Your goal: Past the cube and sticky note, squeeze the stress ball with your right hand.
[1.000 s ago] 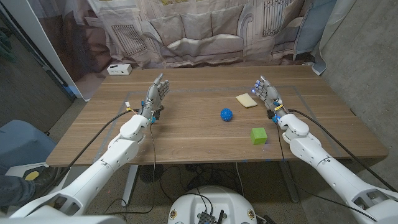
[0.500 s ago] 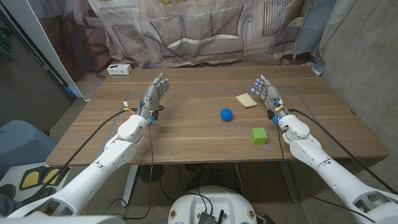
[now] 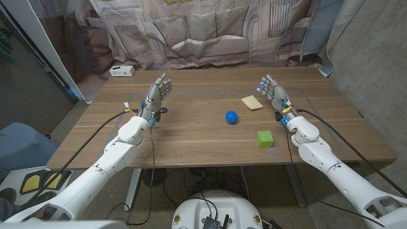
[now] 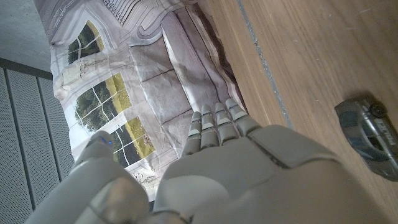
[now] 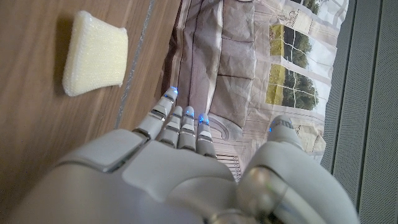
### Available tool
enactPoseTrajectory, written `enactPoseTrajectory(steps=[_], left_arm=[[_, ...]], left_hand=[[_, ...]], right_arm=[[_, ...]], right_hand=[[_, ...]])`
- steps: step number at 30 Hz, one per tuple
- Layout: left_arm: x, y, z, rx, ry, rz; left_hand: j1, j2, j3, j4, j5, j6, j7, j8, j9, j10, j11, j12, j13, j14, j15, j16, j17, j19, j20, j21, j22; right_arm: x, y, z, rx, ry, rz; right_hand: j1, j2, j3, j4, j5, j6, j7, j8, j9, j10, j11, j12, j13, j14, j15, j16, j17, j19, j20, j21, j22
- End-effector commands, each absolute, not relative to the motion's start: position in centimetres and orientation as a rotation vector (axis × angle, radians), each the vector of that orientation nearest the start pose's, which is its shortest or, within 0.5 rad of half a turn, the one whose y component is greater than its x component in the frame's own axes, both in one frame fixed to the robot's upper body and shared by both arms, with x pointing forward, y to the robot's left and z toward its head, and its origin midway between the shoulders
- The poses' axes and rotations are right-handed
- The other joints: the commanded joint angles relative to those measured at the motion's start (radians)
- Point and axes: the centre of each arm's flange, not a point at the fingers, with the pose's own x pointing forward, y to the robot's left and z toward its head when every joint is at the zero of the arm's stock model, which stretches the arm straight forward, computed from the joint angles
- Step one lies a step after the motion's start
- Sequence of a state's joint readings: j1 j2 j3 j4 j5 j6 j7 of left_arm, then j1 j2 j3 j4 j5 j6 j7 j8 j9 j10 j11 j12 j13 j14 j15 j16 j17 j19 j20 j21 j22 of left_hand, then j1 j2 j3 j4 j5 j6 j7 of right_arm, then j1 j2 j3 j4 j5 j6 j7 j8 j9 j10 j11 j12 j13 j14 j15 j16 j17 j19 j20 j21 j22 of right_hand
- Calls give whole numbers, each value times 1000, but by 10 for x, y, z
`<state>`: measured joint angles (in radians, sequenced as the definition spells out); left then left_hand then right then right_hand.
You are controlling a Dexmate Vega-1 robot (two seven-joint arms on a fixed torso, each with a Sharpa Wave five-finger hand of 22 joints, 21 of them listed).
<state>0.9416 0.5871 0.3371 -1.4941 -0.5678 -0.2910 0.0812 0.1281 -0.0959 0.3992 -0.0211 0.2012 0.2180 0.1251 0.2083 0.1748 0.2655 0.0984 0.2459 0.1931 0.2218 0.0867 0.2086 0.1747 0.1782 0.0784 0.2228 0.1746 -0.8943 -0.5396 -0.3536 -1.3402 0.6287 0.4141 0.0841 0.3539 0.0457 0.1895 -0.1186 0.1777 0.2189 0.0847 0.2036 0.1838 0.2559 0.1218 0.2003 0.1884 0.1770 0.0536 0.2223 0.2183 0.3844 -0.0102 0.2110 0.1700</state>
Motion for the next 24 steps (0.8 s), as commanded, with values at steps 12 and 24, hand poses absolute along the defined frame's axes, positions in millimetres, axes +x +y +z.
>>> enactPoseTrajectory(steps=[12,24], left_arm=[[628,286,-8,19,-710,-166],[608,287,-7,70,-728,-153]], left_hand=[[17,-3,-3,-16,-7,62,1,8,5,58,0,15,6,70,-3,15,5,68,17,15,3],[20,-3,-5,-20,-7,75,4,8,6,70,2,16,6,84,-1,13,5,81,22,14,3]], right_arm=[[616,-310,-19,-2,-786,351],[594,-294,-12,-45,-857,337]], right_hand=[[11,5,6,-6,1,37,-5,11,6,6,5,6,6,-5,2,-1,2,4,-2,-1,2],[13,6,6,-8,0,40,-5,10,6,10,2,7,7,-2,2,-1,1,8,-3,-2,2]])
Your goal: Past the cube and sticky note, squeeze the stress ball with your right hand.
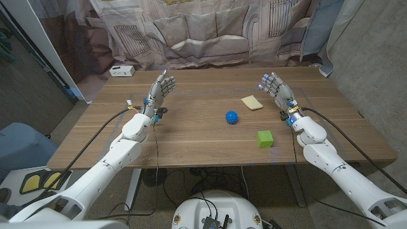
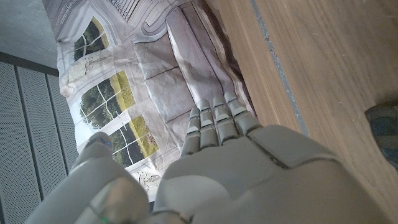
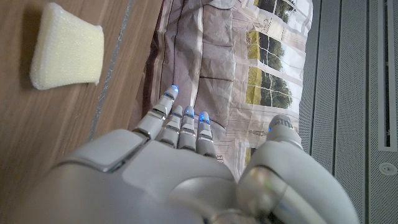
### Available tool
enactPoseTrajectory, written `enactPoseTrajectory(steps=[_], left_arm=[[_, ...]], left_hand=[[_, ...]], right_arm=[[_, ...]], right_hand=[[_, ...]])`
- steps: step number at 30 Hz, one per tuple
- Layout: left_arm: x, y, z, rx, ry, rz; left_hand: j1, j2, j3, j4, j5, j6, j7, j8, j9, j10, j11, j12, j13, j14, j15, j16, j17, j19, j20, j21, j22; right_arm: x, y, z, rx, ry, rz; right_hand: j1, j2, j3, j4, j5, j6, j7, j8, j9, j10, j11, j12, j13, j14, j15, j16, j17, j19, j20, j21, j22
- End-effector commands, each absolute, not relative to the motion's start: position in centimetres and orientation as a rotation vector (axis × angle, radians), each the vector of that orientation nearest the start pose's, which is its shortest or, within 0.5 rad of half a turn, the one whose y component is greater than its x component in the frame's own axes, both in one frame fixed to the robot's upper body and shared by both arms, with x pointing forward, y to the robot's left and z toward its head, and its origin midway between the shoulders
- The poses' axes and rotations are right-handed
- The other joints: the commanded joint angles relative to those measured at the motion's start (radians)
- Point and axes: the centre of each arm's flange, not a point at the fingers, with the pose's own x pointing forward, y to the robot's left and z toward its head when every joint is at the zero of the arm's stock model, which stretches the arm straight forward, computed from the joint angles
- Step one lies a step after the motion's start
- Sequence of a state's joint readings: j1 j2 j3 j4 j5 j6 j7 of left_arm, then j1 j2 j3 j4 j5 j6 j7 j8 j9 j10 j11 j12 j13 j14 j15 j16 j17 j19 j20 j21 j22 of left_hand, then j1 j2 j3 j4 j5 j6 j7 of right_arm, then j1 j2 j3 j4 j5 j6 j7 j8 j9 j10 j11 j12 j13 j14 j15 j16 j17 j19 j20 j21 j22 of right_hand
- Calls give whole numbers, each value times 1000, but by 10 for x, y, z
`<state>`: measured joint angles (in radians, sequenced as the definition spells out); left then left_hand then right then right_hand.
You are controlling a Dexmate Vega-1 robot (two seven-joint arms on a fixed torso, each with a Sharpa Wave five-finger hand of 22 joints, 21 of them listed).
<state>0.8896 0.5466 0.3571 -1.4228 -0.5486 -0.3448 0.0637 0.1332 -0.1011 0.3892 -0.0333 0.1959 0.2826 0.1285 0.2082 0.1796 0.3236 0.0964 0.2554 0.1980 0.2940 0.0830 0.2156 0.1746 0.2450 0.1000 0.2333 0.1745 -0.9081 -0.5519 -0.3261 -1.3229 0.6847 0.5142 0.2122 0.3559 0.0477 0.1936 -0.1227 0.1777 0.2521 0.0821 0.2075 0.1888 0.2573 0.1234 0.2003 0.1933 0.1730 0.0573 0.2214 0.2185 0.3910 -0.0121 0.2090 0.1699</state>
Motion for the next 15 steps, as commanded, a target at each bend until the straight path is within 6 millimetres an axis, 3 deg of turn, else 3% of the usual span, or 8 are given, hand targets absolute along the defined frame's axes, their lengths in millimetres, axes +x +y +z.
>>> enactPoseTrajectory(steps=[1,15], left_arm=[[607,288,-8,72,-730,-149],[601,309,-6,85,-733,-157]], left_hand=[[15,2,5,-8,-1,12,0,7,1,14,2,7,1,14,4,6,5,16,-1,4,4],[18,7,6,-11,-1,22,0,6,1,26,3,7,2,23,5,4,5,27,-3,3,4]], right_arm=[[592,-293,-12,-53,-864,333],[573,-270,-14,-116,-916,286]], right_hand=[[12,4,2,-4,0,7,-3,6,1,8,1,7,2,2,-2,0,1,3,-1,0,2],[23,8,6,-11,0,9,-2,3,2,16,0,8,3,17,0,4,-1,19,5,2,2]])
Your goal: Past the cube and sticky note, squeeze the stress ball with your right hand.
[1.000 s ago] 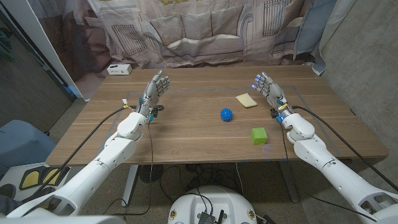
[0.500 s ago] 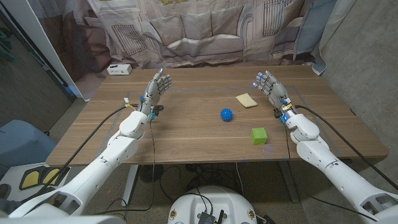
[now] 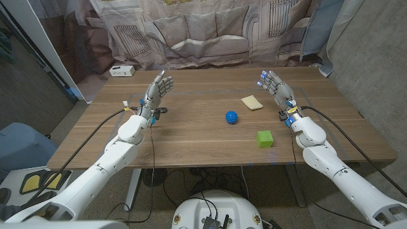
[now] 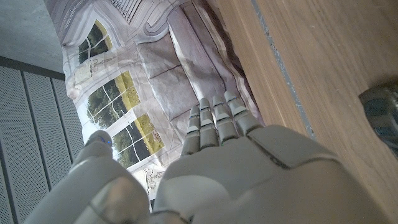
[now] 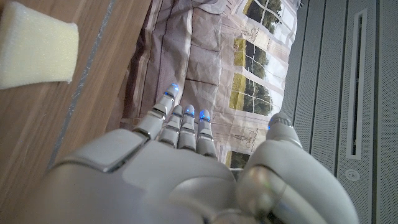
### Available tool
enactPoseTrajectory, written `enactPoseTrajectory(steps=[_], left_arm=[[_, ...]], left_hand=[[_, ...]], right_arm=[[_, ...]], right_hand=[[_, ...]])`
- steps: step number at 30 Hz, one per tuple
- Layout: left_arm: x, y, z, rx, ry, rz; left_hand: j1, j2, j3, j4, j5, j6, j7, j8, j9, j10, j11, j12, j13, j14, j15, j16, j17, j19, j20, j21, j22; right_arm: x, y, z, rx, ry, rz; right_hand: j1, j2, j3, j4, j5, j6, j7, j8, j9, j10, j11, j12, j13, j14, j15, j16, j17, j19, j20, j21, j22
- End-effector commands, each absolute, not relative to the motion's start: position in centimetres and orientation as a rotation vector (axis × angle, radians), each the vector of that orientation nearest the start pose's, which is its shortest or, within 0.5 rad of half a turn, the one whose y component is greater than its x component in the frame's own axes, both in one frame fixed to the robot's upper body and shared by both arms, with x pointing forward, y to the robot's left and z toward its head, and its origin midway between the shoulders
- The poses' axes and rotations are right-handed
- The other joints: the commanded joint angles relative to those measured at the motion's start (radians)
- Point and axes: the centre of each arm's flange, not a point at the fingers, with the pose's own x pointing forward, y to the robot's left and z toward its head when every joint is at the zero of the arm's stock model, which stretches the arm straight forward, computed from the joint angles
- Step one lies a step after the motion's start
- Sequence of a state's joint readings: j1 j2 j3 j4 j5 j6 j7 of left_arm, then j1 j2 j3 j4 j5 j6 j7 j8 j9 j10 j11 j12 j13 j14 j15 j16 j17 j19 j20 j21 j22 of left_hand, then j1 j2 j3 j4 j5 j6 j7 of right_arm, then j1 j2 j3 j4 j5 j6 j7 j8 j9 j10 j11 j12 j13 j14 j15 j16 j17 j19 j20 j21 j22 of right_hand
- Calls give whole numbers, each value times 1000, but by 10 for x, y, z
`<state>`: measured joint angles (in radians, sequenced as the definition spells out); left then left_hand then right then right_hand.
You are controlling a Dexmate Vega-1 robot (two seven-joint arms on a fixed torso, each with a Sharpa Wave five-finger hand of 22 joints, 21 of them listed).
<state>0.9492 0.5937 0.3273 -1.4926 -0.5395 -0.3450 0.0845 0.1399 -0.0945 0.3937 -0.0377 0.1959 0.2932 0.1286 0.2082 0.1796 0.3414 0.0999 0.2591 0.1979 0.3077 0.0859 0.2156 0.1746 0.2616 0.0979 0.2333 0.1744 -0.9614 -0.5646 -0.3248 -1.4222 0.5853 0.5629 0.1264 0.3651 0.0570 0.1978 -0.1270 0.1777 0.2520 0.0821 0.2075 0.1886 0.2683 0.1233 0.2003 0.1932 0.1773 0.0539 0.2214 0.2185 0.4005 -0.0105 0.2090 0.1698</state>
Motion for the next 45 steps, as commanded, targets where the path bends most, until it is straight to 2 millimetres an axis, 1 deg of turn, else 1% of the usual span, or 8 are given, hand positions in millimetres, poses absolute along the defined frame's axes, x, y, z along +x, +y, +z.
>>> enactPoseTrajectory(steps=[1,6,10,15,20,26,33,45], left_arm=[[601,309,-6,93,-735,-157],[596,309,-5,144,-736,-123],[597,309,-3,154,-733,-124],[600,307,-4,118,-740,-167],[603,306,-3,120,-748,-155],[614,295,-6,5,-767,-272],[607,292,-4,87,-759,-196],[605,294,-2,109,-735,-178]], left_hand=[[12,1,1,-7,-1,12,0,6,1,8,-2,3,2,9,1,3,5,10,0,3,4],[13,2,2,-8,-2,12,0,4,1,7,-1,1,2,10,2,2,5,11,3,1,4],[14,4,2,-8,-2,13,0,3,1,8,-3,1,2,12,1,1,5,13,3,1,4],[15,5,2,-9,-2,13,0,2,1,9,-2,0,2,12,1,-1,5,15,2,0,4],[16,6,2,-10,-2,15,0,1,2,9,0,-1,2,12,2,-3,5,14,4,-2,4],[16,7,2,-11,-2,18,0,1,2,13,-4,-1,2,14,2,-4,6,16,4,-3,4],[17,9,2,-12,-2,21,1,0,2,13,-4,-3,3,15,2,-5,6,17,6,-5,4],[20,12,3,-14,-3,23,1,-3,2,16,0,-5,3,18,0,-8,6,19,9,-8,4]], right_arm=[[572,-269,-13,-124,-919,280],[564,-270,-10,-200,-939,239],[560,-272,-10,-223,-938,222],[558,-274,-13,-249,-938,205],[556,-273,-15,-276,-941,211],[548,-276,-13,-315,-950,218],[541,-281,-15,-374,-976,166],[533,-279,-15,-473,-986,160]], right_hand=[[15,-1,3,-7,0,9,-1,3,2,6,-2,9,3,14,4,4,-1,11,4,2,2],[28,5,9,-13,1,9,-1,0,2,-2,-2,4,3,23,-3,6,-3,38,1,10,3],[33,6,10,-15,2,17,-3,3,2,-2,1,4,3,23,3,5,-3,37,3,8,3],[36,-1,7,-17,1,51,-15,11,2,39,-8,17,3,46,-12,11,-4,57,11,11,4],[37,-2,7,-18,1,47,-18,8,2,36,-7,15,3,44,-13,9,-5,58,11,10,4],[46,5,12,-20,3,65,-7,11,3,16,6,4,3,27,4,0,-5,44,19,0,4],[70,15,23,-28,7,58,-14,5,3,13,-2,3,3,29,1,-1,-7,46,21,-2,4],[79,7,23,-31,6,45,-29,-3,4,5,-7,0,3,42,-4,2,-9,62,22,1,4]])
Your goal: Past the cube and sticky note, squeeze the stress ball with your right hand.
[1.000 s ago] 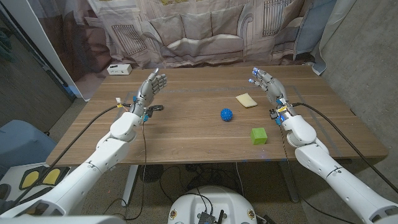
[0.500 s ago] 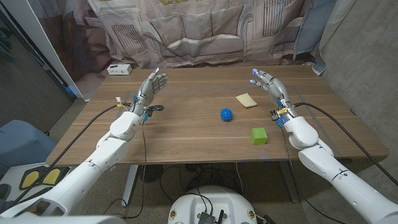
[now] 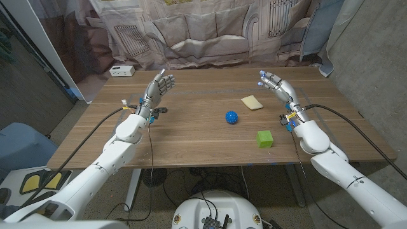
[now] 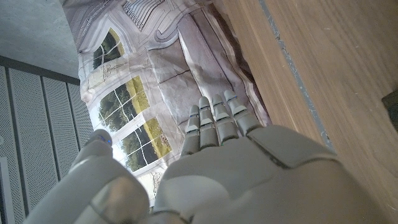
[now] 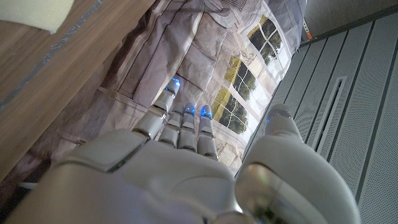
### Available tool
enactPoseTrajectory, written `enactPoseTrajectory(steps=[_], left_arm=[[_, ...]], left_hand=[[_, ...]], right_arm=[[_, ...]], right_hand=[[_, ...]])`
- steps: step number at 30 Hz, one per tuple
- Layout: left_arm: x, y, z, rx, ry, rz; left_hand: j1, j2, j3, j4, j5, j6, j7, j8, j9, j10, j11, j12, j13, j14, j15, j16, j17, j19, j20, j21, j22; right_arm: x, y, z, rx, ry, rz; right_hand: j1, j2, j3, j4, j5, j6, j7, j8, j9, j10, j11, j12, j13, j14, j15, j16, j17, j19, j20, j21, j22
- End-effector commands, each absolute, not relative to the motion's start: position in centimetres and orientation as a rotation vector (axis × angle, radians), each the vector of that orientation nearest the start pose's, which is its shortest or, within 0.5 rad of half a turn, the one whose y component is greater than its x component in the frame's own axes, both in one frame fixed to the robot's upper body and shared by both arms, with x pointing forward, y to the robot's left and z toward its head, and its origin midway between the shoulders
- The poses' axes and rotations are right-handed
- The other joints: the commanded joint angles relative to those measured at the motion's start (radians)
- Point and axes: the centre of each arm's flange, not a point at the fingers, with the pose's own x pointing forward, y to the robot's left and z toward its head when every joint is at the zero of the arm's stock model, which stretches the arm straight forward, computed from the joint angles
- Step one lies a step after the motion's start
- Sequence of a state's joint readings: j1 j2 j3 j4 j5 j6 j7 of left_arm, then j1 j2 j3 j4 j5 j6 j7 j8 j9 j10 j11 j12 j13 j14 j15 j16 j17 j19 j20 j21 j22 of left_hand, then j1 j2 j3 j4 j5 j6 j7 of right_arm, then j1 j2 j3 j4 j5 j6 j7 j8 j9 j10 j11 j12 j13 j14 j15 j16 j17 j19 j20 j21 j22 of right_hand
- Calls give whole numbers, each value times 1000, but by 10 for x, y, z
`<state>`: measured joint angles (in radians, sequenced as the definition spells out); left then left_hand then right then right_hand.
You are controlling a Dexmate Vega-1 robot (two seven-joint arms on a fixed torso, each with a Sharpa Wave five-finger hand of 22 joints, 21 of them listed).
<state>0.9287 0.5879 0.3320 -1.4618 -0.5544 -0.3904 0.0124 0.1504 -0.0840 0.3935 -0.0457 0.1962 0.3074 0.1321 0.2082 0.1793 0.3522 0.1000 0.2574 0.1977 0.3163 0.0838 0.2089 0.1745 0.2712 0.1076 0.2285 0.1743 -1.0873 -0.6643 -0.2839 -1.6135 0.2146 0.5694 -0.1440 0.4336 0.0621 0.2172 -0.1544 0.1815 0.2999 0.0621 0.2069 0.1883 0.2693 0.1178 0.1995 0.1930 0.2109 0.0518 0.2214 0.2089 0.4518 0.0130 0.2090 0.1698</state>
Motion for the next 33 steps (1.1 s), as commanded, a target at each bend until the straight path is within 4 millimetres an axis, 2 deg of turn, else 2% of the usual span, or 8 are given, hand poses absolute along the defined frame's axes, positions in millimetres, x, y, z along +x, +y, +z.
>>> enactPoseTrajectory(steps=[1,14,18,26,33], left_arm=[[604,294,-2,114,-737,-178],[603,297,1,118,-769,-178],[603,296,2,120,-772,-176],[602,293,4,134,-777,-174],[600,292,3,146,-770,-169]], left_hand=[[9,2,3,-6,-3,8,-2,-3,2,5,-2,-4,3,10,2,-2,6,9,0,-3,5],[5,-7,-4,-9,-5,0,-4,-9,2,-5,-2,-11,3,2,3,-8,6,1,3,-10,5],[4,-10,-6,-9,-5,1,-5,-10,2,-2,-3,-11,3,2,3,-9,6,1,2,-11,5],[3,-12,-8,-10,-5,2,-6,-10,2,-4,-4,-13,4,2,3,-10,7,0,2,-13,5],[2,-12,-9,-11,-5,3,-6,-11,2,-1,-2,-14,4,3,3,-10,7,0,3,-15,5]], right_arm=[[533,-278,-15,-483,-988,156],[531,-274,-14,-564,-995,116],[525,-272,-13,-625,-1017,85],[519,-267,-13,-704,-1033,55],[517,-261,-14,-777,-1034,26]], right_hand=[[11,1,4,-3,3,-4,-9,-3,4,4,-2,0,3,8,-3,1,1,10,-2,1,4],[33,17,17,-6,7,-11,11,-7,4,20,2,6,4,18,1,3,0,20,-1,1,3],[46,19,22,-11,9,-12,9,-7,4,25,-7,7,3,23,-8,4,-1,21,-1,0,3],[66,16,28,-17,10,-22,-1,-11,4,23,-9,5,3,22,-14,1,-3,19,-5,-4,3],[76,12,30,-19,10,-22,5,-11,4,20,-9,3,3,14,-12,-4,-4,13,-5,-7,3]])
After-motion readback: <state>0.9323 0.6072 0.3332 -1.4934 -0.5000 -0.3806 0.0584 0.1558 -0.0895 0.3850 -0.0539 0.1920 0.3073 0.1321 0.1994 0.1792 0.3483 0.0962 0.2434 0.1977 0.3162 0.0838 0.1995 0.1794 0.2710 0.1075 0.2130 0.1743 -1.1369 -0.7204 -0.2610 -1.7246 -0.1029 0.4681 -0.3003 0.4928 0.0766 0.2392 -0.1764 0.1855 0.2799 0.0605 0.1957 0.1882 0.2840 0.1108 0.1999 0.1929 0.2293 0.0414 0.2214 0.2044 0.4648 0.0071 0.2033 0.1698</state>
